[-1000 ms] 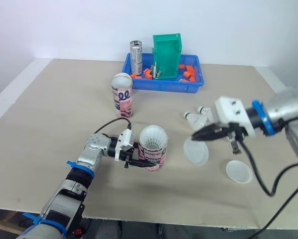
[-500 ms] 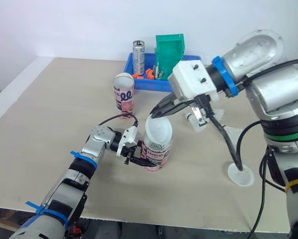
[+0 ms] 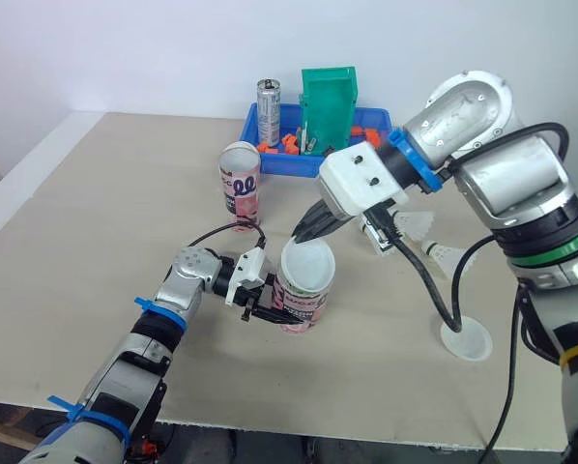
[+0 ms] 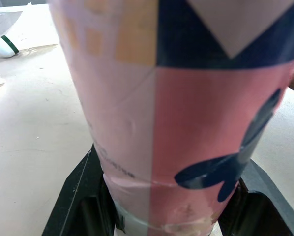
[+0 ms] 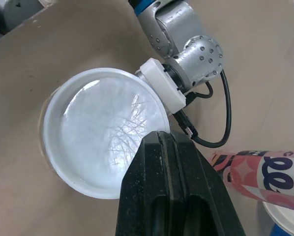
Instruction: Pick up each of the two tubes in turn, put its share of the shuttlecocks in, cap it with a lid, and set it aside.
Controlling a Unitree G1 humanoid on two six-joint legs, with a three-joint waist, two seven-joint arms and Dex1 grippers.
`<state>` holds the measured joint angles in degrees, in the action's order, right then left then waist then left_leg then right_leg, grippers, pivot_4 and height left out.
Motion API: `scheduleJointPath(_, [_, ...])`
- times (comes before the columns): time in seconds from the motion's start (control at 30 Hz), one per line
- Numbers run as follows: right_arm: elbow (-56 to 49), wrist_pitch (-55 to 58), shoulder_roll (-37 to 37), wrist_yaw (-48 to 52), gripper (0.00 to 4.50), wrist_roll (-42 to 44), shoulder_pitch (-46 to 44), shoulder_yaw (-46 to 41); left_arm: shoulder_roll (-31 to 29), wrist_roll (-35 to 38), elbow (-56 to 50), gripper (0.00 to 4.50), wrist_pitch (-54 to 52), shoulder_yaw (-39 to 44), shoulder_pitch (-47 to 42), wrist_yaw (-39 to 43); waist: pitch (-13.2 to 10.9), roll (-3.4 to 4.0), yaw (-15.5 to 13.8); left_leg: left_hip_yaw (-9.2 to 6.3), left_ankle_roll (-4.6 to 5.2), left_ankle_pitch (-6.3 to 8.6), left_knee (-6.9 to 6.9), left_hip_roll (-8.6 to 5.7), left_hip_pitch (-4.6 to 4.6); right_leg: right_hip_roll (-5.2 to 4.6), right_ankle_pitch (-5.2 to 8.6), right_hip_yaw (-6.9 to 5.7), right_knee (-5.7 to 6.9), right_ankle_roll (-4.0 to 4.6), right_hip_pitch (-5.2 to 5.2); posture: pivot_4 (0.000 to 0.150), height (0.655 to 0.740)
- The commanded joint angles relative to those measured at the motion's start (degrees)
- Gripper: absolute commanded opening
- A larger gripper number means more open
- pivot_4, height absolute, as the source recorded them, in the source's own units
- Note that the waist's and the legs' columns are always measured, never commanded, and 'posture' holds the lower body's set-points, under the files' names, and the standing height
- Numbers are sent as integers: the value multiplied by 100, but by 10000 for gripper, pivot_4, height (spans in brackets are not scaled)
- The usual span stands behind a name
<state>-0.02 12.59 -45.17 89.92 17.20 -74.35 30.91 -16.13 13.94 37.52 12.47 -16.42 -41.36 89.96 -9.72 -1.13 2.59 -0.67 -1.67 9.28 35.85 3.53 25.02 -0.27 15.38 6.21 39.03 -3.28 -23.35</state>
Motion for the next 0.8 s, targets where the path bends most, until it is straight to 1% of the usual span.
scheduleJointPath(0.03, [-276, -31, -161, 258, 284, 164, -107, -17, -145, -503, 284, 22088, -144, -269, 281, -102, 0, 0, 0, 0, 0, 0, 0, 0, 0, 0, 1, 0, 0, 0, 0, 1500, 7362])
scheduleJointPath(0.2, [-354, 80, -119, 258, 284, 290, -147, 3, -169, -492, 253, 22088, -153, -251, 319, -128, 0, 0, 0, 0, 0, 0, -1, 0, 0, 0, 2, 0, 0, 1, 0, 1500, 7362])
scheduleJointPath(0.53, [270, 24, 15, 258, 284, 625, -671, -23, -147, -489, 283, 22088, -149, -233, 325, -200, 0, 1, 3, 2, 0, 0, 1, 1, -3, -1, -3, 0, 0, 6, -1, 1500, 7362])
scheduleJointPath(0.67, [184, -35, -61, 258, 284, 735, -658, 114, -152, -491, 253, 22088, -169, -219, 349, -215, 0, 0, 6, 3, 0, 0, 0, 2, -4, -1, -3, 1, 0, 7, -2, 1500, 7362])
scheduleJointPath(0.8, [133, -98, -59, 258, 284, 661, -507, 214, -157, -495, 239, 22088, -180, -206, 358, -226, 0, 0, 9, 4, 0, 0, 0, 2, -5, -1, -4, 2, 0, 8, -2, 1500, 7362])
